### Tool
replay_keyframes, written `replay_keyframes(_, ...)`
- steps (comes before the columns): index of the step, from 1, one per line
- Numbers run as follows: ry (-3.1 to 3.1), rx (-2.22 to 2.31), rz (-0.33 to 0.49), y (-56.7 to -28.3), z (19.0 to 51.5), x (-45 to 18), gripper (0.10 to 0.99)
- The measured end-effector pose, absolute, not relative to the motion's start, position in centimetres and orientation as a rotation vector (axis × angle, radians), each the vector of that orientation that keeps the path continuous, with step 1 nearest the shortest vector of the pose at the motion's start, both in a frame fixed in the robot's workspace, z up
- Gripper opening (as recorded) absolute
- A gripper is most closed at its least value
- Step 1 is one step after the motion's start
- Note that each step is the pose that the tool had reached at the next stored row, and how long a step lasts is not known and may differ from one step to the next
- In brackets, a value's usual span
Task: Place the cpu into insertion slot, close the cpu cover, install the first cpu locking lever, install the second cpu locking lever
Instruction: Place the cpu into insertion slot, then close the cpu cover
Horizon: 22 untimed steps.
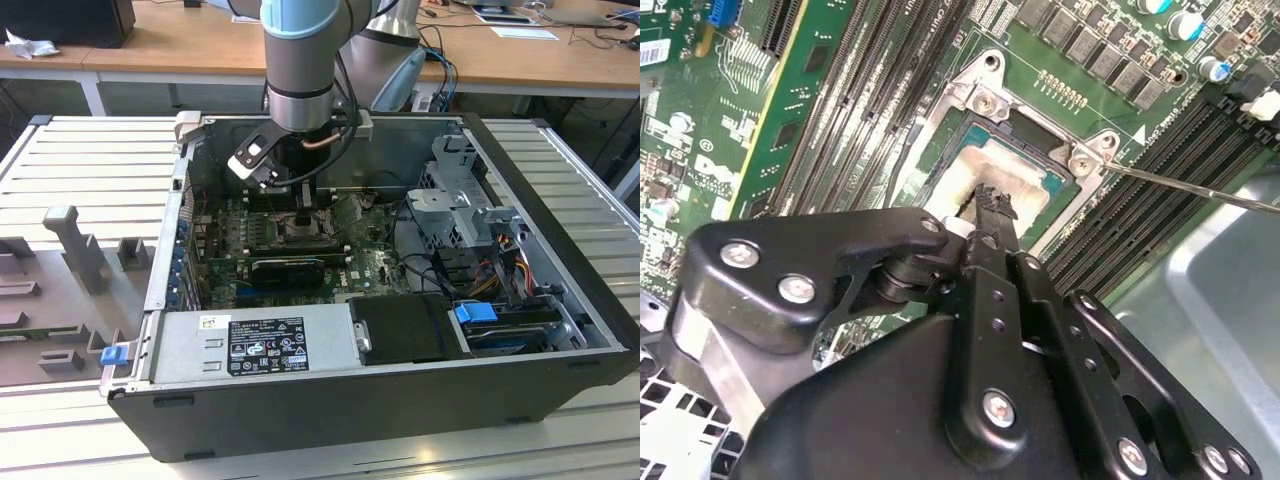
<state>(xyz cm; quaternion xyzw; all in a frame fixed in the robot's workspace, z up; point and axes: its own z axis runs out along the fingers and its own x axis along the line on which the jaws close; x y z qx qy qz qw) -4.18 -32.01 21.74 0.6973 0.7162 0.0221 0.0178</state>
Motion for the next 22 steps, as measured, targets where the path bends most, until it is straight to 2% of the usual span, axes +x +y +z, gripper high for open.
replay_keyframes(6, 2.231, 2.171, 0.05, -32.0, 23.1, -3.6, 0.106)
replay_keyframes(13, 2.227, 2.168, 0.04, -32.0, 26.8, -3.6, 0.106)
replay_keyframes(22, 2.231, 2.172, 0.027, -32.0, 26.3, 3.0, 0.106)
